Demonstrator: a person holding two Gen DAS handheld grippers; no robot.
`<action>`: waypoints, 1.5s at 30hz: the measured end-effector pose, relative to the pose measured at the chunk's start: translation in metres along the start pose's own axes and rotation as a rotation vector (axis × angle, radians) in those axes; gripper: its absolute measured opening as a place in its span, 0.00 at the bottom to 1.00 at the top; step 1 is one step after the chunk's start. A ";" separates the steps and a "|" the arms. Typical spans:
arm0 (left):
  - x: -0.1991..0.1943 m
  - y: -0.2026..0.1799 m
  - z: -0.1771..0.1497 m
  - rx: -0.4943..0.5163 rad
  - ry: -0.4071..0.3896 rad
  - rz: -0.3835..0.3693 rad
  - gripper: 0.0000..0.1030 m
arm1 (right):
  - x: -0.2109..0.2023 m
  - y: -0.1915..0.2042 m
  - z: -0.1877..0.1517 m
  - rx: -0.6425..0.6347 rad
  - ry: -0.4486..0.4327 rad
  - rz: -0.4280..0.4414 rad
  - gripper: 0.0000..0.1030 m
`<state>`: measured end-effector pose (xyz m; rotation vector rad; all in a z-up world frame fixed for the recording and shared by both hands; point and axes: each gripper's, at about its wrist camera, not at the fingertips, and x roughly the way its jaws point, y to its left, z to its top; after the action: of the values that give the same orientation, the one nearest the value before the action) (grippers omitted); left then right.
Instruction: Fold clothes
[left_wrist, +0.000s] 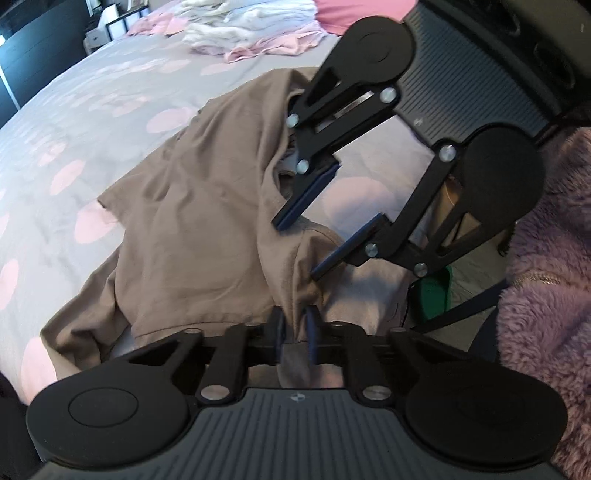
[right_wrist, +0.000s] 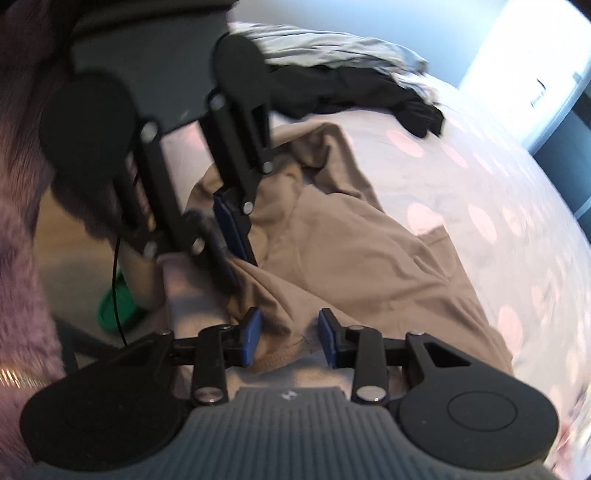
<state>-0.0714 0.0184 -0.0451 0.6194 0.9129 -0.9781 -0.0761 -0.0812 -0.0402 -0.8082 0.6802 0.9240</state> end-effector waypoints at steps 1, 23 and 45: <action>-0.002 -0.001 -0.001 0.013 -0.007 -0.006 0.05 | 0.001 0.002 -0.001 -0.031 0.005 -0.006 0.36; -0.016 -0.037 0.005 0.125 -0.029 0.100 0.40 | -0.030 0.030 -0.011 -0.040 -0.005 -0.014 0.04; -0.018 -0.001 0.008 -0.047 0.016 0.272 0.01 | -0.057 -0.001 -0.036 -0.038 0.065 -0.058 0.23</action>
<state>-0.0738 0.0195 -0.0256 0.6927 0.8379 -0.7073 -0.1063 -0.1355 -0.0137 -0.8903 0.6934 0.8633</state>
